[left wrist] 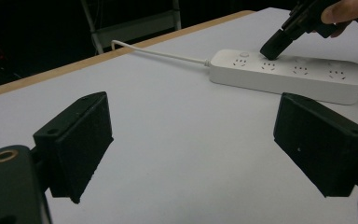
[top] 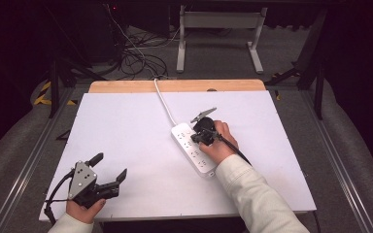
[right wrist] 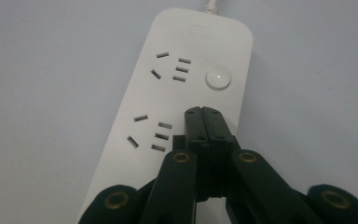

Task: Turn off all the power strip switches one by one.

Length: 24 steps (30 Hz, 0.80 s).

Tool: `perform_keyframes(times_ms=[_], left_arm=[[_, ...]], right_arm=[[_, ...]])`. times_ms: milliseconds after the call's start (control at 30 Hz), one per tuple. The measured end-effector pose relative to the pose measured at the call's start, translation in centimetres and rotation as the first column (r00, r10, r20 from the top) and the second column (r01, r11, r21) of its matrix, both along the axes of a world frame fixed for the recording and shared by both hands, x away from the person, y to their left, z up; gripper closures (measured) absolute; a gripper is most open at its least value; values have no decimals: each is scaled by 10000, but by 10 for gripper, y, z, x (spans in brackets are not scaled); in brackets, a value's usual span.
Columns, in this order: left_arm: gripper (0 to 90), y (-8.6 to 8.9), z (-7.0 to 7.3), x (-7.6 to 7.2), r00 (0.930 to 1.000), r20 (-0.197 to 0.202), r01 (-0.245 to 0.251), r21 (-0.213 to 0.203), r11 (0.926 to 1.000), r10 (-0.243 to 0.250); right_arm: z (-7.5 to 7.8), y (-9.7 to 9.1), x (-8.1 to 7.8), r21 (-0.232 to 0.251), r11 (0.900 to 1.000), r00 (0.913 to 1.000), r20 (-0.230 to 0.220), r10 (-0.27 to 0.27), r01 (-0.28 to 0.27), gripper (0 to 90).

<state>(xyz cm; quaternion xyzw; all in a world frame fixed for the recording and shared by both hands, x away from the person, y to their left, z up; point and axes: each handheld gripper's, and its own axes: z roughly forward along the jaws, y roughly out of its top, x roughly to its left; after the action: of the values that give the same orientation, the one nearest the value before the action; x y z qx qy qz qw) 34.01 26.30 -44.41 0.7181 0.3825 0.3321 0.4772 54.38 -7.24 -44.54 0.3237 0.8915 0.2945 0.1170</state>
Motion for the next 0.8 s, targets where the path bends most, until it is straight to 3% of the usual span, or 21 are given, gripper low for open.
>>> perform_keyframes(times_ms=[167, 233, 267, 300, 367, 800], left_arm=[[123, 0, 0, 0, 10000, 18, 33, 0, 10000, -33], [123, 0, 0, 0, 10000, 2, 5, -49, 10000, -5], [122, 0, 0, 0, 10000, 11, 2, -67, 10000, -2], [122, 1, 0, 1, 10000, -18, 20, 4, 10000, -20], [122, 1, 0, 1, 10000, -57, -31, -21, 10000, 31], [123, 1, 0, 1, 10000, -15, 28, 11, 10000, -28]], right_arm=[[0, 0, 0, 65, 10000, 10000, -6, 10, -10, 900], [5, 0, -2, -139, 9995, 9985, 461, 280, -274, 900], [12, -1, -6, 427, 9982, 9955, 859, 391, -429, 900], [12, -1, -6, 427, 9982, 9955, 859, 391, -429, 900], [18, 0, -9, 874, 9947, 9927, 1122, 448, -548, 900], [28, 3, -2, 1092, 9930, 9946, 973, 349, -456, 900]])
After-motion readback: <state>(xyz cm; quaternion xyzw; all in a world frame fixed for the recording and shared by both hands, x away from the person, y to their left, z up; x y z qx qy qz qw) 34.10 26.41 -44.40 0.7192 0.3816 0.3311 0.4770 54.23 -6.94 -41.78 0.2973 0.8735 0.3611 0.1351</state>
